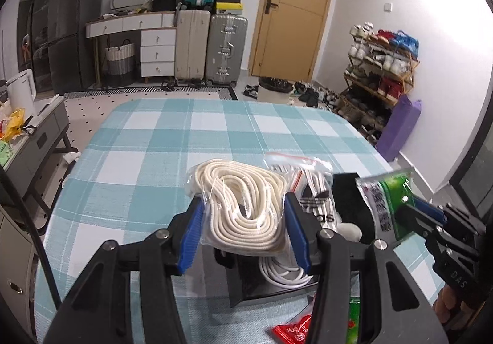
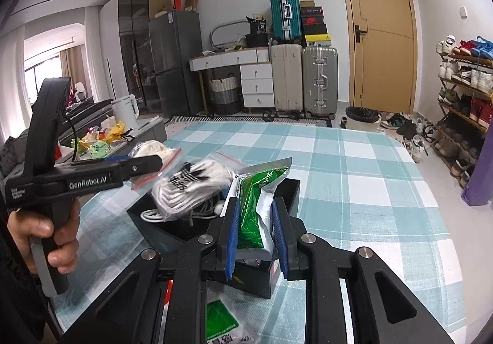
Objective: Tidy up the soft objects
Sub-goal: 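Lift and carry the white rope bag and green packet over the black box, then lower both items into the black box and open both tools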
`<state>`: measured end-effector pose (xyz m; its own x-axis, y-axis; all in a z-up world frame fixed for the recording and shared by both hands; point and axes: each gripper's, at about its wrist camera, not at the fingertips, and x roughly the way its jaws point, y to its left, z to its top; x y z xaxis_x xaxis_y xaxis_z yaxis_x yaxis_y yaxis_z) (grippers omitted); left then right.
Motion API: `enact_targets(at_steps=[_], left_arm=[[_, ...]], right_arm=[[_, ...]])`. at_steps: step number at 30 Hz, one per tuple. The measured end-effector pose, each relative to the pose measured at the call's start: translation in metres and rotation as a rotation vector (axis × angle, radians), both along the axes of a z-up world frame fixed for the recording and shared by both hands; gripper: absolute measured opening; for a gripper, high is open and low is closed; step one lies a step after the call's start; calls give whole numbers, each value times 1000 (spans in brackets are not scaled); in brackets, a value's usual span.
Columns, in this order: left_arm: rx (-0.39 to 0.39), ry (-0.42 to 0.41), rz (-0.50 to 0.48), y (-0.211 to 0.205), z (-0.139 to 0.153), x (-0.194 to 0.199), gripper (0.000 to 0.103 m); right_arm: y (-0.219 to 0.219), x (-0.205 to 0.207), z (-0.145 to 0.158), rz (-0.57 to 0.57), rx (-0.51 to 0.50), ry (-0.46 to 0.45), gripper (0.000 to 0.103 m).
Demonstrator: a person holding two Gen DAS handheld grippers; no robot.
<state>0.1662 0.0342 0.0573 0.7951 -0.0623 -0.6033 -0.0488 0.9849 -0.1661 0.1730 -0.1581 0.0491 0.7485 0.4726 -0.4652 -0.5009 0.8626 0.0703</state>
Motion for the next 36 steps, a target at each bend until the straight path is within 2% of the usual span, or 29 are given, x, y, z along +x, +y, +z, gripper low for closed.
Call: enact_targets(at_steps=[11, 28, 31, 33, 36], left_arm=[[71, 15, -90, -28, -4, 8, 50], [59, 37, -134, -33, -12, 9, 51], [54, 35, -142, -32, -9, 5, 55], [56, 41, -144, -30, -7, 3, 57], [76, 37, -142, -30, -3, -2, 69]], right_arm=[[15, 28, -16, -17, -21, 61, 21], [23, 39, -28, 15, -64, 103, 21], [22, 35, -27, 27, -74, 99, 22], [20, 30, -27, 38, -73, 81, 28], [17, 25, -25, 49, -77, 64, 34]])
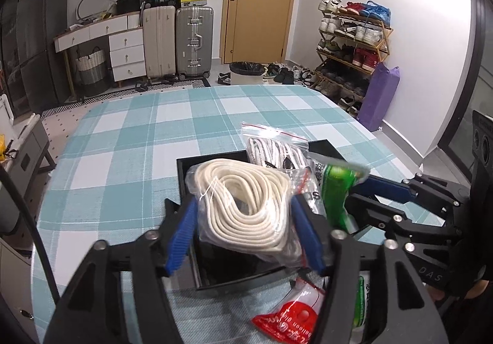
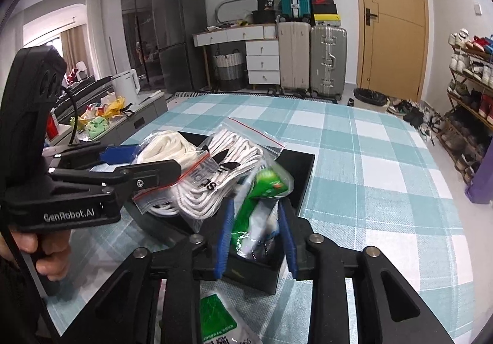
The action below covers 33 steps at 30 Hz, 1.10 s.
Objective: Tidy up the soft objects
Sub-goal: 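Lower both items into the black box and open both tools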
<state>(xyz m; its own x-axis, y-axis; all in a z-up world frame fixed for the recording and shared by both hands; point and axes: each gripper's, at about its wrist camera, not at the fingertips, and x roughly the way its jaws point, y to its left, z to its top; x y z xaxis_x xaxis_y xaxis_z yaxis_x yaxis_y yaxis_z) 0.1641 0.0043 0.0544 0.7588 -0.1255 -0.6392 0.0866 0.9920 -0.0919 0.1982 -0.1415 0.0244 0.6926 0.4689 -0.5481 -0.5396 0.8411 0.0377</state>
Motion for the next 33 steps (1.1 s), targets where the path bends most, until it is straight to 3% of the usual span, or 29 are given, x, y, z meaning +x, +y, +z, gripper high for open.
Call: enact_targets(at_steps=[7, 9, 14, 27, 33], left_arm=[[40, -51, -22, -3, 8, -20, 92], [43, -60, -13, -1, 10, -24, 97], [67, -78, 10, 0, 11, -38, 102], [109, -47, 18, -4, -11, -64, 103], [90, -30, 7, -1, -20, -73, 103]], right_arm=[[-9, -15, 2, -11, -15, -39, 62], [-14, -21, 2, -27, -6, -54, 87], [-22, -33, 3, -22, 5, -68, 102], [-16, -51, -22, 46, -57, 26, 102], [-10, -60, -29, 115, -79, 39, 102]])
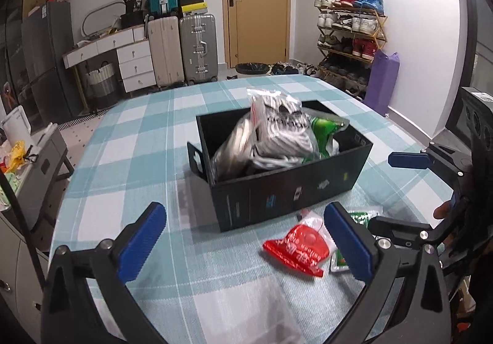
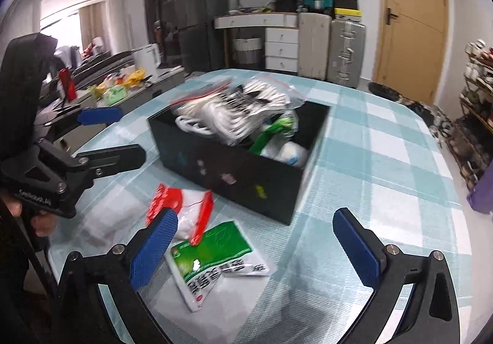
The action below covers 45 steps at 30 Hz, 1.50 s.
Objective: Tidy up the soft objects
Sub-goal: 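Lower both items into the black box and open both tools, then move the right tool to the large green-white packet while the left tool approaches the red packet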
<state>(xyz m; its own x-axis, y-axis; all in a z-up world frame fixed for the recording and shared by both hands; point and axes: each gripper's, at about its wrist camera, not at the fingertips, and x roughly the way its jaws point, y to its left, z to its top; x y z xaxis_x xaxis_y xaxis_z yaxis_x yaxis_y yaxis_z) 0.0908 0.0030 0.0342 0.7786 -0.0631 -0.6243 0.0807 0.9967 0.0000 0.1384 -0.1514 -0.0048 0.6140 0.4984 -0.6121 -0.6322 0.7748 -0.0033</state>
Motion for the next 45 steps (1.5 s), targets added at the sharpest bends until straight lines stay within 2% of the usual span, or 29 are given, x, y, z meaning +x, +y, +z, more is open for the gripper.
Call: enact_targets(at_steps=[13, 29, 40, 42, 45], left_arm=[[-7, 33, -17, 0, -10, 2, 103], [19, 81, -34, -11, -22, 6, 103], [5, 95, -32, -8, -24, 7, 103], [5, 97, -34, -9, -24, 7, 103], [8, 96, -40, -10, -24, 5, 103]], right_arm=[[21, -8, -22, 116, -119, 83, 102], [27, -4, -38, 129, -210, 147, 102], [29, 6, -38, 96, -192, 160, 101], [30, 6, -36, 107, -182, 160, 92], [33, 4, -34, 123, -174, 163, 85]])
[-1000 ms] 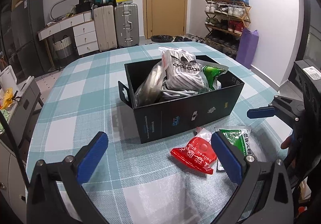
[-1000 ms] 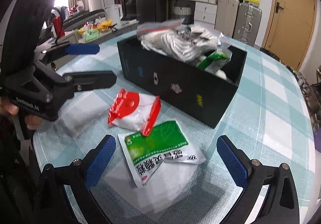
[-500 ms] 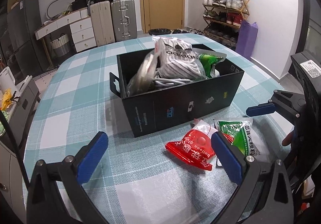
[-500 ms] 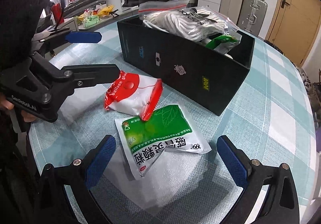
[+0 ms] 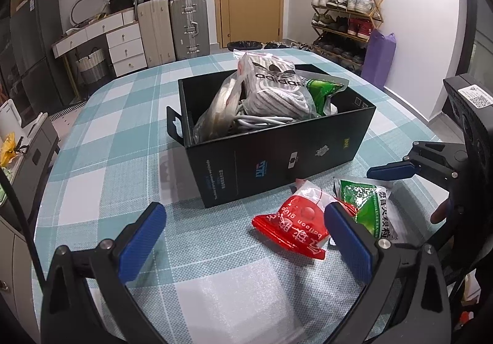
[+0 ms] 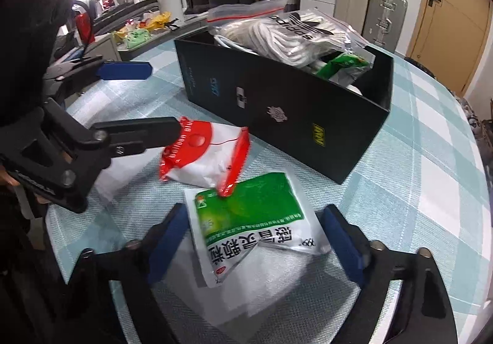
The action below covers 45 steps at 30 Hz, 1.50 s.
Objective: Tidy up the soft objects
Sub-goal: 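Move the right tool to the large green-white packet while the left tool approaches the red packet, then grasp the large green-white packet with the right tool while the left tool grasps the red balloon glue packet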
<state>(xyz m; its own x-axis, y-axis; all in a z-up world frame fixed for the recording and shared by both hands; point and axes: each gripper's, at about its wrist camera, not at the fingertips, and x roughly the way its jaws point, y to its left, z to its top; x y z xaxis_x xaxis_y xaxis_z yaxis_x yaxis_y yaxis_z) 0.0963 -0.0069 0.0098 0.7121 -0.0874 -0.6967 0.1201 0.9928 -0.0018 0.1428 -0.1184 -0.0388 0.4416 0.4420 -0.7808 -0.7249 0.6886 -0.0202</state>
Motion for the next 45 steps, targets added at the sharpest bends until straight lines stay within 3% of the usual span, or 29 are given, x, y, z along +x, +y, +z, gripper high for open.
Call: enact_targets(at_steps=[6, 16, 21, 29, 45], left_arm=[[-3, 4, -6, -1, 0, 0, 103], [-5, 8, -6, -1, -1, 1, 103], [-8, 8, -8, -1, -1, 1, 103], [-5, 17, -25, -6, -3, 2, 103], [100, 93, -87, -34, -17, 9, 103]], right_arm=[[-6, -4, 2, 21, -3, 1, 73], [-20, -7, 3, 26, -5, 3, 64], [-26, -9, 5, 36, 1, -5, 53], [-43, -12, 15, 29, 28, -23, 51], [-52, -6, 21, 7, 36, -37, 51]])
